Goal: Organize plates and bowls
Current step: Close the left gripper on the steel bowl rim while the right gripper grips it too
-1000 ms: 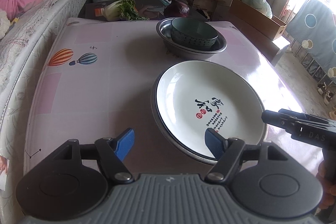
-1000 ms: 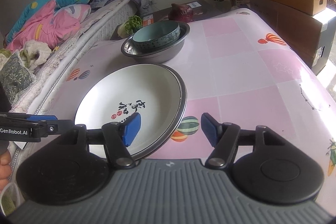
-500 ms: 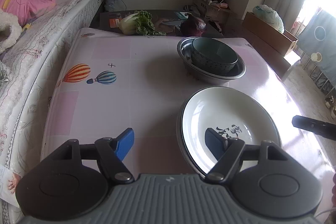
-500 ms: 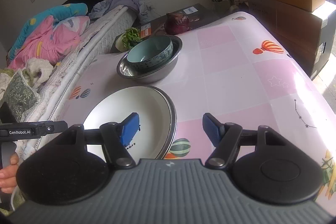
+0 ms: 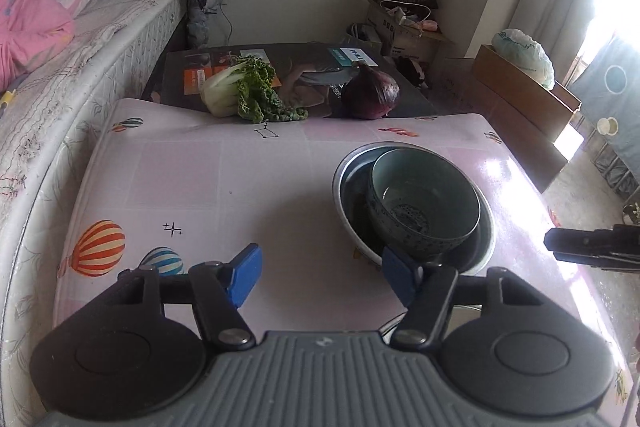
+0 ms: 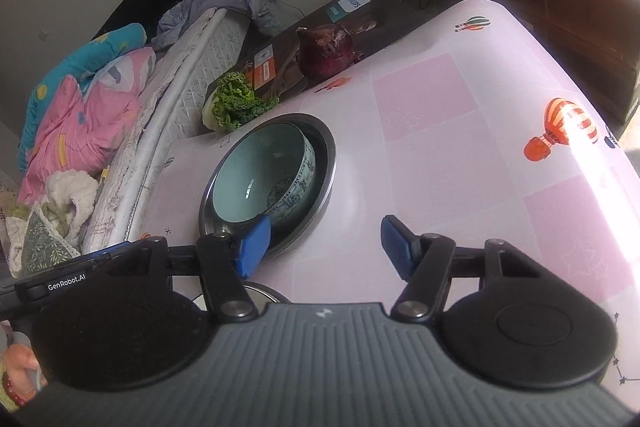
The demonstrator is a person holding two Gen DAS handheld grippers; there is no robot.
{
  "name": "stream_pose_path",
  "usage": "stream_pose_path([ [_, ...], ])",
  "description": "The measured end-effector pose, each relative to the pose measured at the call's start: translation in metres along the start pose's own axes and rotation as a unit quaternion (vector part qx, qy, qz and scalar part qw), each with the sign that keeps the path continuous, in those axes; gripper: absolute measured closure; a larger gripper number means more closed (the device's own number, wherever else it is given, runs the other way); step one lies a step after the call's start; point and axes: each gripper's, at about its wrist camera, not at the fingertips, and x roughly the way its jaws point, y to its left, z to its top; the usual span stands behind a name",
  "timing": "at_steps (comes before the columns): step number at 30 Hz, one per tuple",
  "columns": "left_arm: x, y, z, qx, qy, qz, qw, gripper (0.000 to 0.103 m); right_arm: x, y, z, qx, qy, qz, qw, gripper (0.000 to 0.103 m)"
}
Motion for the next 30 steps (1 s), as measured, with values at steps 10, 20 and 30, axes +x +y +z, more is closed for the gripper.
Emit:
stream_pose_path([
  [10,0.058,-0.002,0.021,-0.010,0.049,-0.013,0.9987,0.066,0.069,-0.006,0.022,0.012,0.041,0.002,0.999,0.063],
  [20,0.093,0.001,0.026,-0.033,0.080,-0.030,0.9958,0.078,0.103,-0.009,0.030,0.018,0.059,0.005,0.998,0.071],
  [30,0.111,0.000,0.025,-0.052,0.092,-0.042,0.9935,0.088,0.122,-0.011,0.035,0.030,0.063,0.013,0.998,0.083],
])
